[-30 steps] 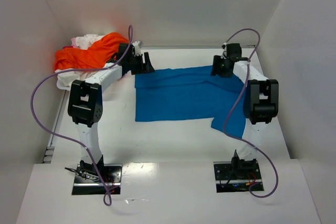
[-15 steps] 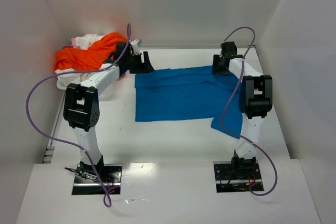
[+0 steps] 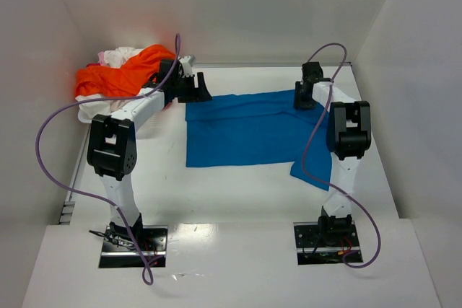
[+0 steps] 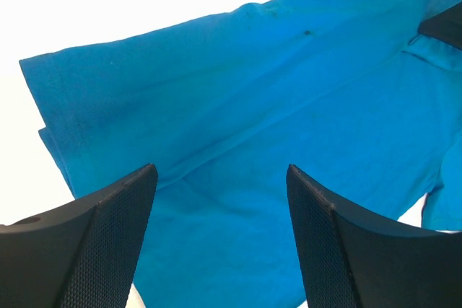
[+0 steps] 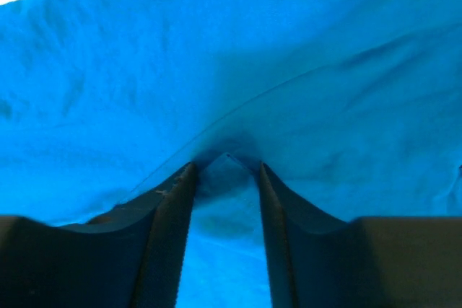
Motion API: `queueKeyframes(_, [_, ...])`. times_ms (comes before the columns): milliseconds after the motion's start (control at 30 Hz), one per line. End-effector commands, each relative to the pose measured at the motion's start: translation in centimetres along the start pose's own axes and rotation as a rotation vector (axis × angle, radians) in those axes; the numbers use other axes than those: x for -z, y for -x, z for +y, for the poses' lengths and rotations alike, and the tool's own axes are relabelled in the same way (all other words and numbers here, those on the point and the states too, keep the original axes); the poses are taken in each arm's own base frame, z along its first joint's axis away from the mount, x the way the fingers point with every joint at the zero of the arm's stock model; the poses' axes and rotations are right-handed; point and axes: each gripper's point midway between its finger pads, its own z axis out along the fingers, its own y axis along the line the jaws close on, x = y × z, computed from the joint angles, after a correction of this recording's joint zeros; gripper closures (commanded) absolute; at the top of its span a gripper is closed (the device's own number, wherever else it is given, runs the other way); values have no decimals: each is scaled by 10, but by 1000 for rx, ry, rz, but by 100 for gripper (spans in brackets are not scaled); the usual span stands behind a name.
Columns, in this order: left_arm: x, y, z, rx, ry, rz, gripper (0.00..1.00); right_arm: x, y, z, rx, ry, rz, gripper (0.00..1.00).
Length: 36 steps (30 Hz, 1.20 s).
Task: Fold and stack the t-shirts
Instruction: Fold the flattened tshirt in 1/3 of the way
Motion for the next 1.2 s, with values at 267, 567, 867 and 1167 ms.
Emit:
queueKeyframes(267, [6, 9, -3, -34, -16, -29, 20, 3, 4, -3, -2, -12, -5, 90])
queueKeyframes(567, [7, 9, -5, -34, -25, -27, 20, 38, -8, 3, -56, 35, -6, 85])
queueKeyframes(867, [3, 5, -7, -26, -52, -19, 20, 77, -26, 42, -143, 202, 14, 79])
queueKeyframes(1167, [-1, -3, -5, -18, -56, 0, 20, 95, -45, 44, -148, 170, 13, 69])
